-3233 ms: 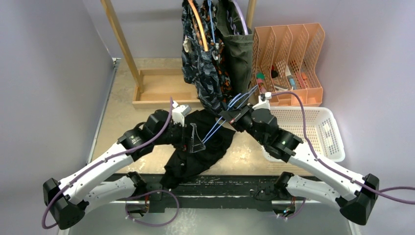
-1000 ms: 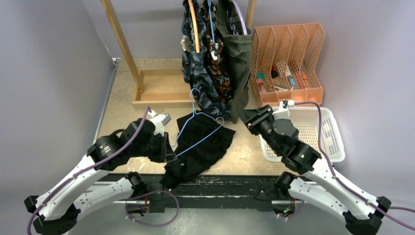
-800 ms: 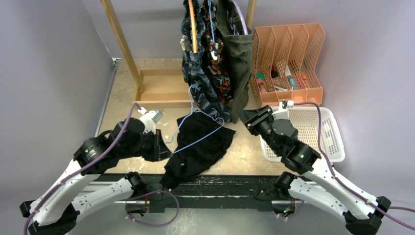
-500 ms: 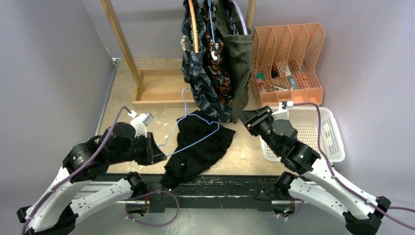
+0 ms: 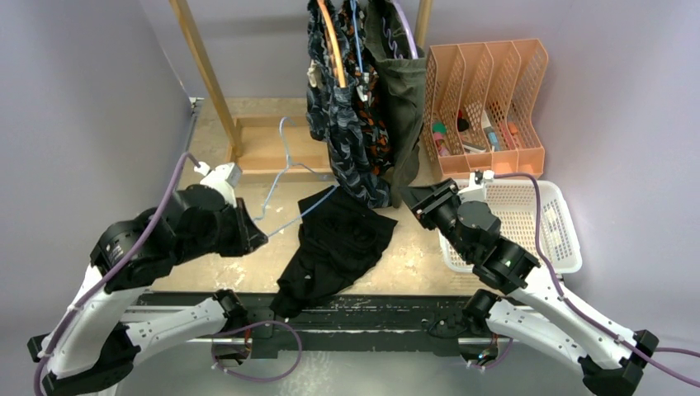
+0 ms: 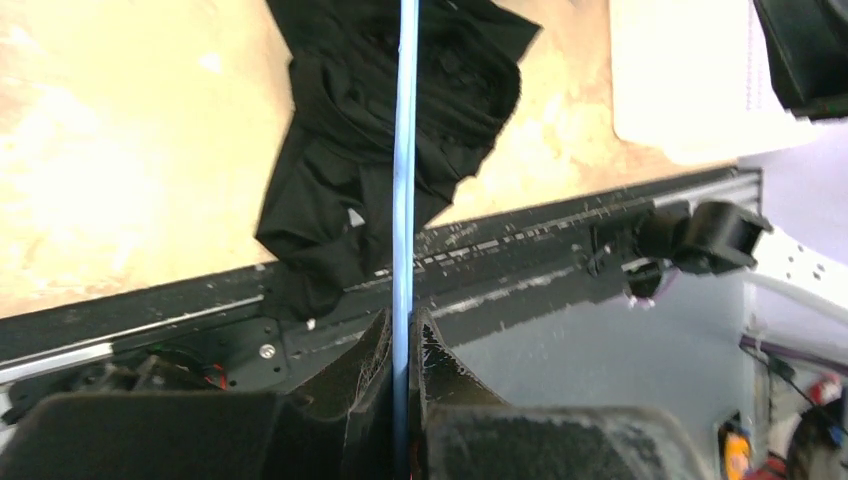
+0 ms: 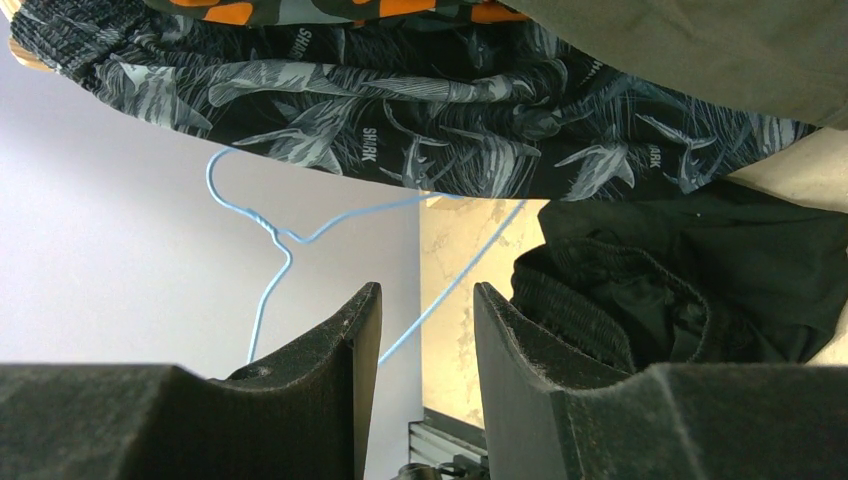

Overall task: Remove the shorts from the hanger
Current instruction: Place the hanger on the clothes rod.

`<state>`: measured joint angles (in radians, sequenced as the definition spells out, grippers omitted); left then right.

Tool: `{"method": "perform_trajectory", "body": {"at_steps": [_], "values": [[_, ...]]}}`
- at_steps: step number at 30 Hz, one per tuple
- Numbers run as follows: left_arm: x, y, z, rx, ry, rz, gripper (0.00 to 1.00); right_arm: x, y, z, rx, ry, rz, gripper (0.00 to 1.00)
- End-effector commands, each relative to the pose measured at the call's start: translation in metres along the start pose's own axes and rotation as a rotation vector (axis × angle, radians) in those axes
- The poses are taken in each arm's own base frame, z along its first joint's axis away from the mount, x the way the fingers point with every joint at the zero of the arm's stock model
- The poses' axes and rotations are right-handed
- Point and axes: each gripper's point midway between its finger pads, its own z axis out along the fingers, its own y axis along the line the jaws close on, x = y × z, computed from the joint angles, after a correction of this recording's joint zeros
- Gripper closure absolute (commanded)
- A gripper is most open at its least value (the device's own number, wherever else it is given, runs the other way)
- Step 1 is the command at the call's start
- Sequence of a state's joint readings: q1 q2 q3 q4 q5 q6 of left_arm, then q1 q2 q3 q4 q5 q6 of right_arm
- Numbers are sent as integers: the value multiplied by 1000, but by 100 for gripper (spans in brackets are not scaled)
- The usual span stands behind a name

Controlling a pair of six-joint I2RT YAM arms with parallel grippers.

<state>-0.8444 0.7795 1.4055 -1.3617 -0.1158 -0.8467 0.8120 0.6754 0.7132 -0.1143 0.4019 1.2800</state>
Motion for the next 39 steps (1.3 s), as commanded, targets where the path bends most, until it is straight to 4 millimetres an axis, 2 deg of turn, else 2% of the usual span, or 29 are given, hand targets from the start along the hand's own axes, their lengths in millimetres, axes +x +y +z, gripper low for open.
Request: {"method": "perform_trajectory", "body": {"at_steps": [1, 4, 10, 17, 24, 30, 35, 39], "values": [[-38, 15, -10, -180, -102, 55, 100, -12, 10, -2, -29, -48, 24, 58], [-60, 8, -9, -193, -164, 92, 100, -13, 7, -3, -27, -59, 33, 58], [-92, 0, 5, -256, -249, 139, 100, -13, 9, -3, -29, -53, 11, 62], [-135, -20, 14, -251, -399, 168, 100, -12, 9, 1, -29, -56, -41, 57], [-161, -24, 22, -331, -453, 210, 100, -8, 7, 2, -17, -34, -90, 42], [-177, -23, 18, -380, -520, 216, 100, -10, 4, -1, -19, -43, -98, 41], [-189, -29, 27, -415, -525, 243, 100, -15, 1, -4, -14, -62, -98, 40], [-204, -39, 24, -409, -573, 249, 100, -17, 2, -5, -16, -69, -100, 40]]}}
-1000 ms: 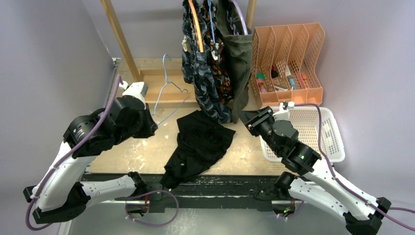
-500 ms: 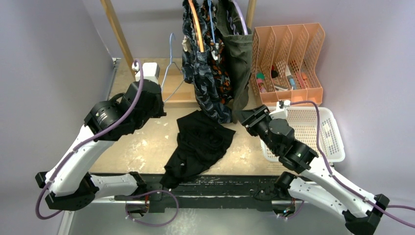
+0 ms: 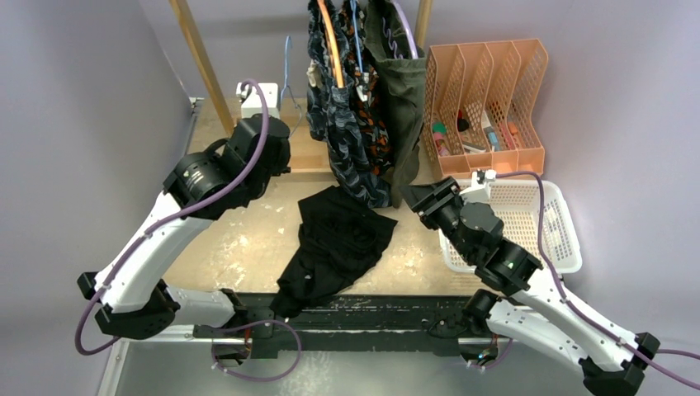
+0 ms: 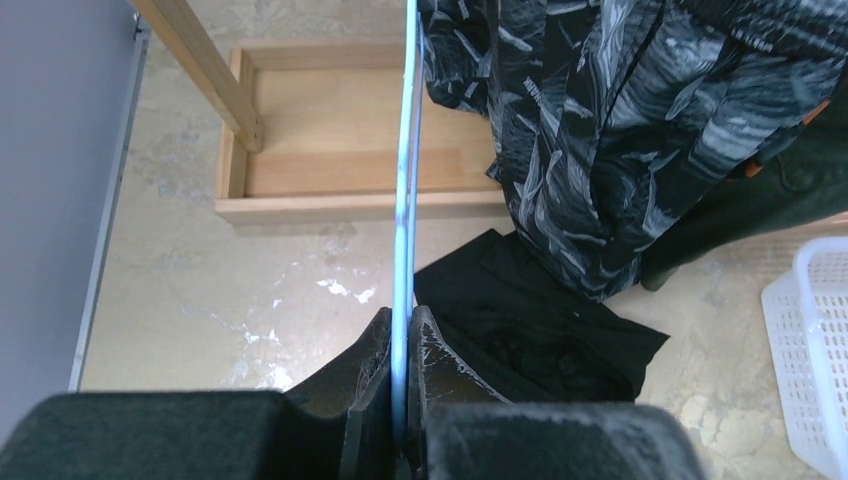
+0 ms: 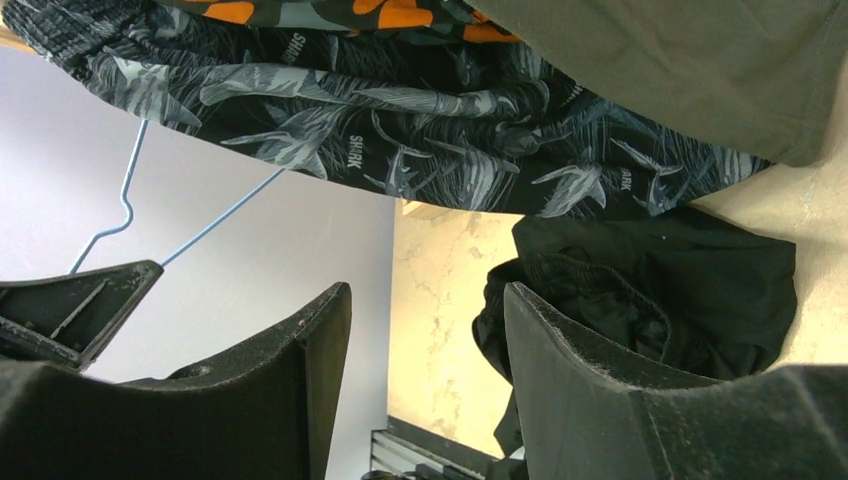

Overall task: Remove the shorts from the hanger
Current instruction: Place the hanger on the clothes rod.

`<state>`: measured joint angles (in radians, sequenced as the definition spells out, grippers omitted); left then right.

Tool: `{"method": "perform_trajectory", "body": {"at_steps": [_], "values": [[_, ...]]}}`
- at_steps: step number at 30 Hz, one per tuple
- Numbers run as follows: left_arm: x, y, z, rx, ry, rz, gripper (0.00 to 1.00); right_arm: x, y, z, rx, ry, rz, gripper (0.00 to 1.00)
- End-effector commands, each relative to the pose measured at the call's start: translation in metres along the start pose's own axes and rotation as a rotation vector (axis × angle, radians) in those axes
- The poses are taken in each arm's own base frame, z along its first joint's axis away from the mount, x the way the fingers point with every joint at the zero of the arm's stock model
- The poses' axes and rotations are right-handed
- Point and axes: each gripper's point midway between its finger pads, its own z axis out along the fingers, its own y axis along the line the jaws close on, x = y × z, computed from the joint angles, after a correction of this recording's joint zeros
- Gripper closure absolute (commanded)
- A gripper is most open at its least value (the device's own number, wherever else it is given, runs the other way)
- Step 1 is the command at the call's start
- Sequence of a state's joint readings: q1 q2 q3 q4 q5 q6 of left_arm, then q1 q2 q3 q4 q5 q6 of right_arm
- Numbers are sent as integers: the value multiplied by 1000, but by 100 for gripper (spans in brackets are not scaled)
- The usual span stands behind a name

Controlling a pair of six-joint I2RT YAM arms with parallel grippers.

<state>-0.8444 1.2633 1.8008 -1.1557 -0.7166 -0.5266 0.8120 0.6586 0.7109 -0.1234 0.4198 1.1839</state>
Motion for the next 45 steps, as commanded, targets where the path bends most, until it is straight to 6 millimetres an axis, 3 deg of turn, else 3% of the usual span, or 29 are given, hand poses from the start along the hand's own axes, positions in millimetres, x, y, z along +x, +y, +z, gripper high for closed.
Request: {"method": "perform_trajectory", "body": {"at_steps": [1, 13, 20, 26, 37, 45], "values": [[-43, 1, -5, -12, -134, -47, 100, -13, 5, -2, -12, -51, -8, 40], [-73, 43, -58, 17, -276, -264, 100, -17, -3, -5, 8, -79, 14, 39], [-96, 43, -77, 87, -336, -286, 100, -13, -1, -1, 10, -63, 4, 39], [-115, 35, -74, 83, -375, -251, 100, -14, 0, -2, 1, -63, 16, 38], [-138, 23, -43, -72, -412, -117, 100, -19, -1, -4, 11, -86, 13, 38], [-156, 21, -52, -41, -462, -146, 100, -22, -2, -5, 14, -100, 15, 38]]}}
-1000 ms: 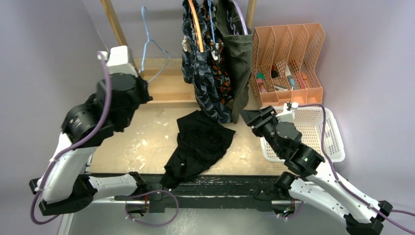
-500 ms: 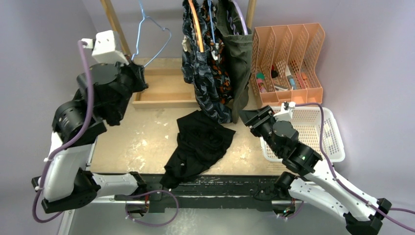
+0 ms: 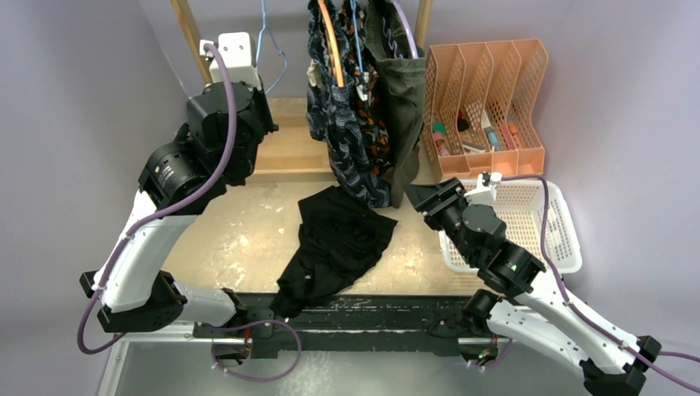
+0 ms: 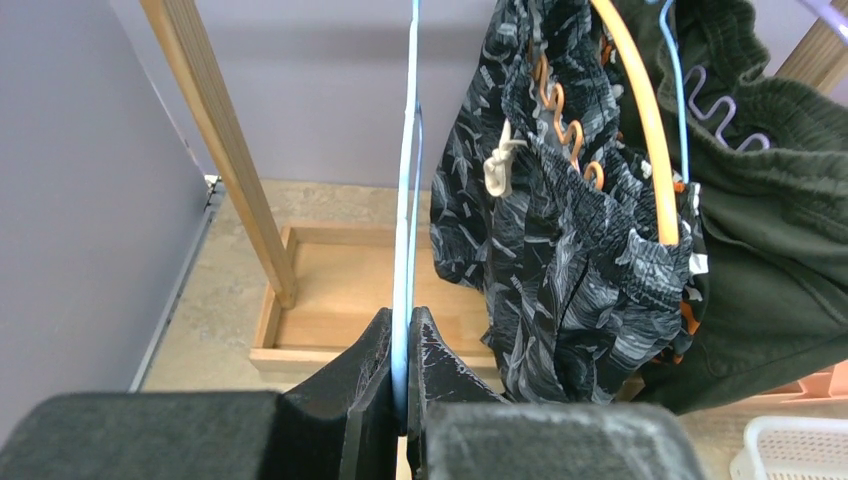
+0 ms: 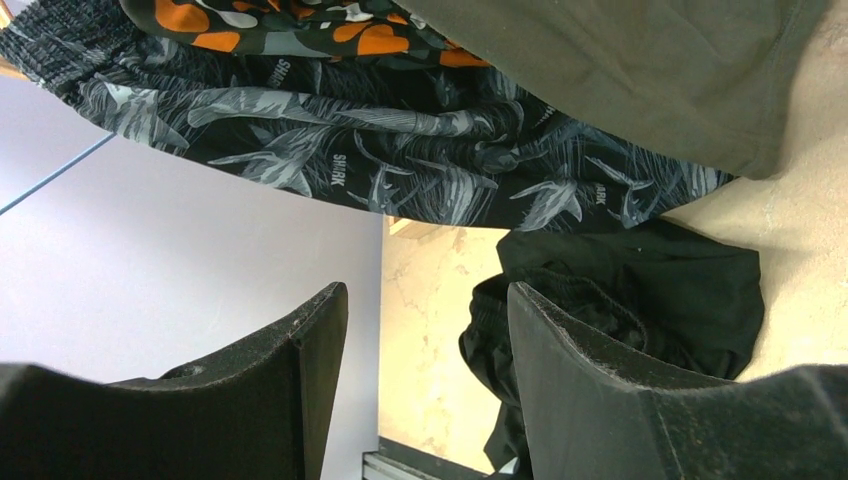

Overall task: Remove the shorts from the hanger
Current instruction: Place the hanger on the clothes rod.

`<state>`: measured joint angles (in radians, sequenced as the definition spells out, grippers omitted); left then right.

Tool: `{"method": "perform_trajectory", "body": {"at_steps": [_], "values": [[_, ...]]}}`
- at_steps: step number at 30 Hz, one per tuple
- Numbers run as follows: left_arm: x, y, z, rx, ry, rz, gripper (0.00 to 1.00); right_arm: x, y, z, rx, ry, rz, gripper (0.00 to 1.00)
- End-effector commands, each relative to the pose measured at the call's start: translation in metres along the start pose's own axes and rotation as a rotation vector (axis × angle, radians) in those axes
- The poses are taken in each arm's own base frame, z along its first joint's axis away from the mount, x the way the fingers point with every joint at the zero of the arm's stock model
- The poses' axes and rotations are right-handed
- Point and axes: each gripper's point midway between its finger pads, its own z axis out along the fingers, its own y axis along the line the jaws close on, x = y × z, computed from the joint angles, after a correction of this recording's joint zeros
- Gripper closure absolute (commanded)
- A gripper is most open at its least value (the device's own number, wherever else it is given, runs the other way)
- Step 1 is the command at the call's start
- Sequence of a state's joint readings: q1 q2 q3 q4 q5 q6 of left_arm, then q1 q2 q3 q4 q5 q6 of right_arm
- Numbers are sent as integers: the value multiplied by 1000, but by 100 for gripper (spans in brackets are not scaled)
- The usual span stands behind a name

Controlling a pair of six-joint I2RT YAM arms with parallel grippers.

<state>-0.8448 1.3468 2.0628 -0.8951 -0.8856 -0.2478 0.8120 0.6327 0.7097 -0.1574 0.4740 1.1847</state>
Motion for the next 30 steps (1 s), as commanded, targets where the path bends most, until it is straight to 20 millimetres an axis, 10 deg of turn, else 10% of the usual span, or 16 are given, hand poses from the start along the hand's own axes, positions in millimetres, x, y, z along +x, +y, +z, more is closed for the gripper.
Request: {"method": "perform_trajectory", "body": {"at_steps": [1, 19, 30], "values": [[-46, 15, -14, -1, -121, -120, 100, -12, 5, 0, -12, -54, 17, 38], [-64, 37, -34, 6, -189, -177, 100, -4, 9, 8, -19, -32, 14, 37], [-50, 9, 5, -82, -168, -53, 100, -14, 10, 3, -11, -63, 8, 37]]}}
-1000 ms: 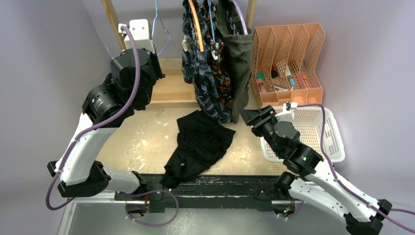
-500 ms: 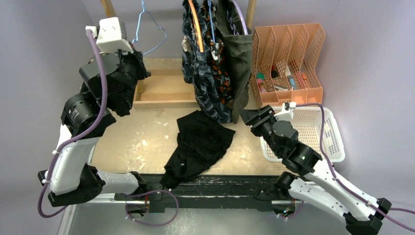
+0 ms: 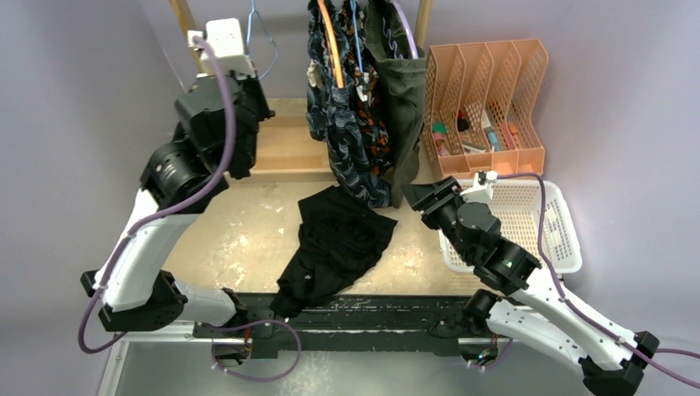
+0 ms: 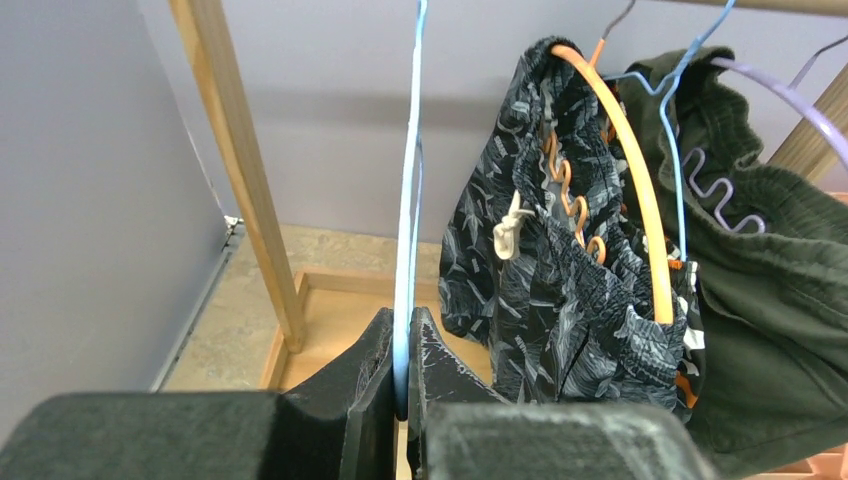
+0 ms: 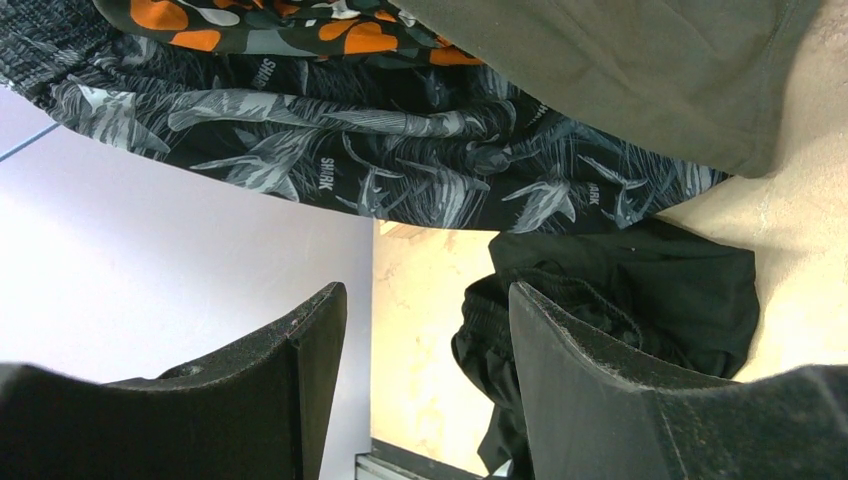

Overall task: Remove the shorts from the hanger
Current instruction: Place the hanger on the clothes rod.

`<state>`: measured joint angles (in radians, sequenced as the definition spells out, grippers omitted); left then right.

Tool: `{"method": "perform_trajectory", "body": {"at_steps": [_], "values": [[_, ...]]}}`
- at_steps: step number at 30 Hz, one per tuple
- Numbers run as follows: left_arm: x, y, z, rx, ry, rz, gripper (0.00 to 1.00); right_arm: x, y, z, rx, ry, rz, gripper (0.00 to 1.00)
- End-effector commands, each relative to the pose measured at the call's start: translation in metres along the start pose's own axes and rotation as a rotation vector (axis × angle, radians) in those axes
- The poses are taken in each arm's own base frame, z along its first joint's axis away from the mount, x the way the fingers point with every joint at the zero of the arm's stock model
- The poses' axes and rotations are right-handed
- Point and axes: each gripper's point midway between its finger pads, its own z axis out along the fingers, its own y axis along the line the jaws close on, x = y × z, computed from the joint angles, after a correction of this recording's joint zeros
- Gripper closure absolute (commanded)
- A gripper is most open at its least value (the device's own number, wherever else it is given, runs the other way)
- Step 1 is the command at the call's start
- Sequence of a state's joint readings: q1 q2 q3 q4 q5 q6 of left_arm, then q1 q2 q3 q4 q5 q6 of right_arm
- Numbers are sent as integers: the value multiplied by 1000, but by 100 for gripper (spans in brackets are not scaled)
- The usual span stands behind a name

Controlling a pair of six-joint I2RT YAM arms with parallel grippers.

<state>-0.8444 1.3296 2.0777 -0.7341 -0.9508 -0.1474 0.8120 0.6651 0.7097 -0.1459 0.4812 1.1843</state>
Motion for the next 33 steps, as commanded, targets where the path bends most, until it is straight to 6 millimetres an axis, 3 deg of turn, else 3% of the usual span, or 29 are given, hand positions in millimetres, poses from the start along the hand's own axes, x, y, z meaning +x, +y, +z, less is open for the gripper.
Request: {"method": "perform_trajectory", "body": {"at_steps": [1, 5, 8, 19, 26, 33], "values": [[-5, -10, 14, -33, -40, 15, 100, -18, 12, -4, -30, -65, 21, 37], [12, -18, 26, -42, -9, 48, 100, -15, 12, -3, -38, -58, 25, 37], [28, -18, 24, -20, 15, 26, 100, -14, 10, -4, -31, -50, 22, 37], [83, 20, 27, -71, 87, -9, 100, -13, 11, -4, -38, -46, 28, 37], [85, 58, 29, -206, 74, 31, 100, -12, 9, -6, -39, -39, 37, 37], [94, 62, 37, -217, 83, 67, 100, -12, 10, -6, -41, -39, 36, 37]]}}
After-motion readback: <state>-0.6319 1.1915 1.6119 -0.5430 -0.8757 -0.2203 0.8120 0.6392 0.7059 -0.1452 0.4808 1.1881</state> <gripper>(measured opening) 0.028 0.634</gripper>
